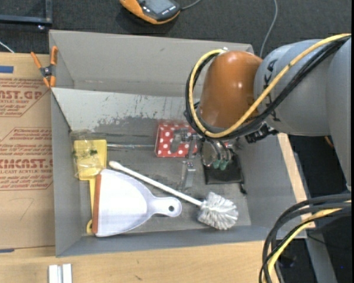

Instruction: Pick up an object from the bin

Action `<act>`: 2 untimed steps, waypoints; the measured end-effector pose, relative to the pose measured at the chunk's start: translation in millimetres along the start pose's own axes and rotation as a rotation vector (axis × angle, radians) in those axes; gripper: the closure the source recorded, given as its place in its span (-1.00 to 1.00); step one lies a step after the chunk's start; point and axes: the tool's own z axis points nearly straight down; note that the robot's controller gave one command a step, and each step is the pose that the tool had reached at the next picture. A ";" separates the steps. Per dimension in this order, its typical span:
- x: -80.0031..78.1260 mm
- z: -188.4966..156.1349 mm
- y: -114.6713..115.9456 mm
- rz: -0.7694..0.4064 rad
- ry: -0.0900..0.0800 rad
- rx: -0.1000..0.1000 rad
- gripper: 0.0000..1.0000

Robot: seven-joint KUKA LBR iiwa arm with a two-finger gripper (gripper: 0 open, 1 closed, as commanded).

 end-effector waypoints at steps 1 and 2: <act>-1.6 -4.9 -0.2 0.001 -0.008 -0.001 -1.00; 17.0 75.1 7.6 0.033 -0.005 -0.002 -1.00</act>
Offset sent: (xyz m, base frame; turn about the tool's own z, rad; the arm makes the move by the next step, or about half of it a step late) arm -0.0214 0.0082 -0.0881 0.0381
